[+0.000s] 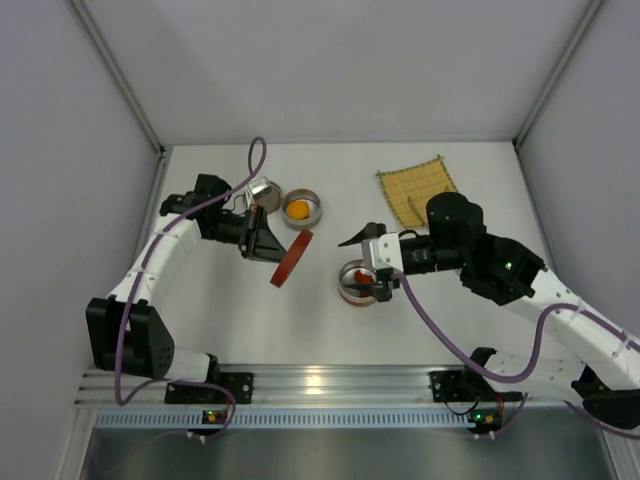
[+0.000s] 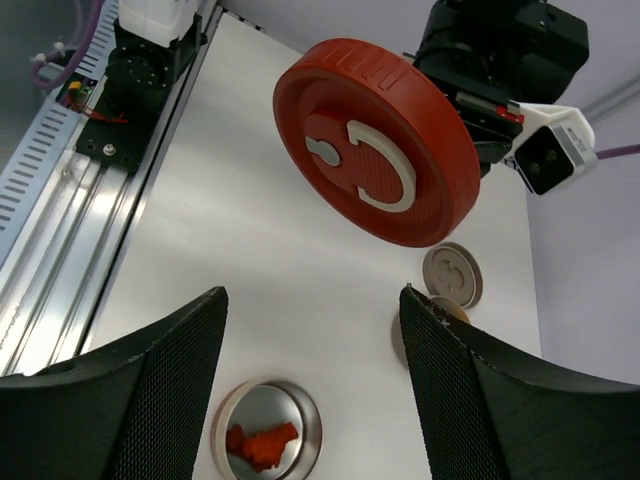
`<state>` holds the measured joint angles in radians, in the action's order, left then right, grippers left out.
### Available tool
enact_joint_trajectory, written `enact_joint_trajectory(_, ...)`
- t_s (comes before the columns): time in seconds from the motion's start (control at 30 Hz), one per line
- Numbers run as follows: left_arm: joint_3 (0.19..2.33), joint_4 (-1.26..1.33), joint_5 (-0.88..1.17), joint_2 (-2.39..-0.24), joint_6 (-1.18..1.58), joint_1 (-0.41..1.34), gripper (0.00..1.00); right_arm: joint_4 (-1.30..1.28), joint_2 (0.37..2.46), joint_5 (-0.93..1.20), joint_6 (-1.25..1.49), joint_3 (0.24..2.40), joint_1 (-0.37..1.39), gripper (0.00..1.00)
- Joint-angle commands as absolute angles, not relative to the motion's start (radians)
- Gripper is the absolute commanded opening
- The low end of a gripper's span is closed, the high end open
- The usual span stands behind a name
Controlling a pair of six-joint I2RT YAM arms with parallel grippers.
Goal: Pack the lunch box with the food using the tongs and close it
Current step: Pick up the box lid from the center of the board.
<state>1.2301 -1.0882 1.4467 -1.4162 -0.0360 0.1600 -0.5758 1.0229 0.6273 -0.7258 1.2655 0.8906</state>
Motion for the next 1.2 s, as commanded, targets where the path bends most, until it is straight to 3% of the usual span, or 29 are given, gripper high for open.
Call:
enact_joint_trajectory(0.0,1.256,-1.14,1.674,-1.419,-0.101,0.161,0.0,-0.526,1.078,0.569,-0.787,1.311,0.965,0.69)
enact_joint_trajectory(0.43,1.259,-1.221,1.675,-1.414,-0.209,0.163,0.0,-0.207,1.135,0.377,-0.654,1.236,1.011,0.71)
enact_joint_trajectory(1.17,1.364,-1.333,1.675,-1.483,-0.304,0.161,0.0,-0.241,1.103,0.417,-0.54,1.183,1.034,0.7)
